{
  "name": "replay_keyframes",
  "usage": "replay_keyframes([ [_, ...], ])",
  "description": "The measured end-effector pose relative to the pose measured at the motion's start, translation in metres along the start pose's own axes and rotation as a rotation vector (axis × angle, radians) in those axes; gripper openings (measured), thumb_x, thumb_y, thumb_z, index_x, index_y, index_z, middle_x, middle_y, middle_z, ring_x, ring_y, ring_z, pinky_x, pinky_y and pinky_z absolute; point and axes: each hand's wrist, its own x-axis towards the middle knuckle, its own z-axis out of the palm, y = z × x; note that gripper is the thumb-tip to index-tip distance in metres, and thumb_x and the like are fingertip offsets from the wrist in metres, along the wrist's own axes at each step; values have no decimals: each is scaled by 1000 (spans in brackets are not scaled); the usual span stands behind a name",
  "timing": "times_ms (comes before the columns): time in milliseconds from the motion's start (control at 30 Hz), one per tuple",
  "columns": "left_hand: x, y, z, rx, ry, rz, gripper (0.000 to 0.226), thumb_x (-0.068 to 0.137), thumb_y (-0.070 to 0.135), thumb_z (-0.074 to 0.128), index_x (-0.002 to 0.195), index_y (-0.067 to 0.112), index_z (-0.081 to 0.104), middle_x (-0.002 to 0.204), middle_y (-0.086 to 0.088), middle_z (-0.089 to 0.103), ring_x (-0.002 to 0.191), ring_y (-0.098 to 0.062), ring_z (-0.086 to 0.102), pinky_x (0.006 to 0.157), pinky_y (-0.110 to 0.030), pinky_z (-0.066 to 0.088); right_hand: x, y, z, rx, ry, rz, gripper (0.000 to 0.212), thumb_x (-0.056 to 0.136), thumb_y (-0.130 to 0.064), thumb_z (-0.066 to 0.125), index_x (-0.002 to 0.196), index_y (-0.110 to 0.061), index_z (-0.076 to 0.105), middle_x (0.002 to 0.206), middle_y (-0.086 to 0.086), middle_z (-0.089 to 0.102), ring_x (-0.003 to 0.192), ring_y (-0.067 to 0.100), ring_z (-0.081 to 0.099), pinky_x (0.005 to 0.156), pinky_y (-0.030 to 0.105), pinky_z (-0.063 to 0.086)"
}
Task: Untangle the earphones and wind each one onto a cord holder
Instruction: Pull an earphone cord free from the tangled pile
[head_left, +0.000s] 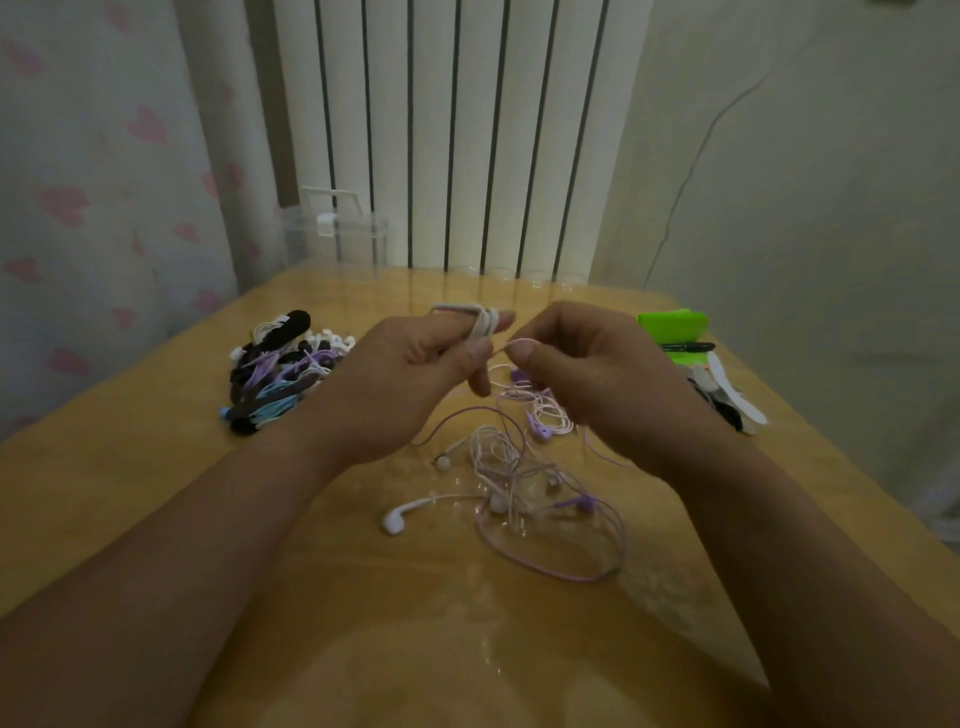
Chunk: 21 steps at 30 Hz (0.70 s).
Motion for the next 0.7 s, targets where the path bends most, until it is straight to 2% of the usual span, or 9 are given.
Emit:
replay_keyframes([
  [33,1,1,-1,-6,-35,-4,32,108,23,52,93,6,75,113,8,75,78,16,63,72,-9,48,2,4,-5,89,21,22,9,101,-22,65,97,-18,71,69,-5,64,53,5,52,51,23,41],
  [100,0,0,-3,-145,-171,-43,39,107,28,51,97,-5,71,84,0,69,53,3,49,54,-13,39,4,8,-12,286,5,34,7,102,-12,64,99,-12,70,66,-4,57,50,7,42,49,23,35],
  [233,-3,6,0,-656,-401,-116,33,105,30,55,128,13,72,76,-6,60,47,-12,32,44,-26,21,3,10,-7,504,-94,36,12,103,-15,59,104,-10,70,67,-1,53,54,11,34,49,23,32],
  [367,1,6,11,-913,-196,-130,32,103,27,52,121,16,75,78,2,65,40,-4,31,50,-30,14,2,12,20,645,-100,80,19,104,-18,55,105,-4,69,68,-2,54,58,11,39,54,23,39],
  [500,3,5,17,-663,81,-146,32,105,25,52,132,19,70,69,24,50,50,1,35,54,-27,20,3,12,39,560,-65,117,21,107,-15,54,116,-7,71,84,5,68,68,12,58,63,24,52],
  [533,3,5,19,-527,134,-116,30,107,22,52,129,16,71,92,27,30,59,7,48,77,-25,17,3,12,41,569,-58,142,22,108,-12,53,120,-5,70,86,6,70,69,13,61,66,25,54],
  [567,4,5,21,-407,176,-78,28,107,20,54,127,14,73,104,20,76,78,15,59,86,-3,48,3,11,42,599,-56,170,23,107,-7,53,123,-3,68,88,7,72,71,13,64,68,27,56],
  [600,5,5,22,-311,207,-48,28,107,18,55,127,11,73,92,41,67,96,20,61,78,-4,45,4,12,41,643,-58,197,24,105,-3,54,126,-3,67,89,8,73,74,15,66,70,28,57],
  [700,4,5,26,-152,258,16,32,105,18,59,136,14,69,102,30,74,107,10,67,89,-8,50,3,11,37,756,-69,277,28,100,4,58,126,-2,65,90,11,74,79,19,70,70,27,59],
])
